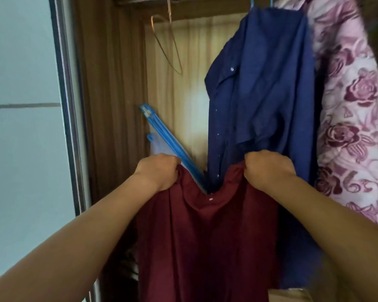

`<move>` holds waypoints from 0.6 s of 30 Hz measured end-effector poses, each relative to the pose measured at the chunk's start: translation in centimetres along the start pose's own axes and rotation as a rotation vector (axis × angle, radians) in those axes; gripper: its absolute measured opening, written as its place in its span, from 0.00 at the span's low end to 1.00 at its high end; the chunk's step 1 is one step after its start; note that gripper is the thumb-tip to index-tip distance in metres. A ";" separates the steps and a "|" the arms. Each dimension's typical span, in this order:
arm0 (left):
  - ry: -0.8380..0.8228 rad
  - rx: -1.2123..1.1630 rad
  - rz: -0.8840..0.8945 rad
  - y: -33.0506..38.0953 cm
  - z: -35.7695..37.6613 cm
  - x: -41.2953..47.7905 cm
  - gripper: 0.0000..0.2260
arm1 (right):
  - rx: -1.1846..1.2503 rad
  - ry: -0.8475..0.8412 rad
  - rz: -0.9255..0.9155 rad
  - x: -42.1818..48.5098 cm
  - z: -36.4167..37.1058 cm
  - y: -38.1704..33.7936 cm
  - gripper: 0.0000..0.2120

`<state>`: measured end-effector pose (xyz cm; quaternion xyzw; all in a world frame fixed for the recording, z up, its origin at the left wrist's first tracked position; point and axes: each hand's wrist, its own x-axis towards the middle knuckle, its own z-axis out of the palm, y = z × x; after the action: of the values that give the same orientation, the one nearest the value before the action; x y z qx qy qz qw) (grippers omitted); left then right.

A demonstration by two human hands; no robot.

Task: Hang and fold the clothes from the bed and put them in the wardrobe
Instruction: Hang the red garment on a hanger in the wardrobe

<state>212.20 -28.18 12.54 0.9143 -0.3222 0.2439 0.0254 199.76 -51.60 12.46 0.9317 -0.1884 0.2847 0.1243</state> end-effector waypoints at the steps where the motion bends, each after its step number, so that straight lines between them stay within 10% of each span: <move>1: 0.005 0.001 0.001 0.0 -0.6 0.9 0.12 | -0.030 0.007 0.014 0.5 -0.9 0.2 0.11; 8: 0.026 0.039 -0.018 0.0 -6.4 7.2 0.13 | -0.088 0.058 0.092 4.6 -7.2 0.9 0.07; 18: 0.357 -0.249 -0.184 -2.8 -14.3 14.2 0.15 | 0.475 0.351 0.336 14.8 -14.3 3.3 0.11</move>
<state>217.31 -31.21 32.03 0.8720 -0.2553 0.3570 0.2167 202.77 -53.89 32.96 0.8272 -0.2434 0.4934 -0.1144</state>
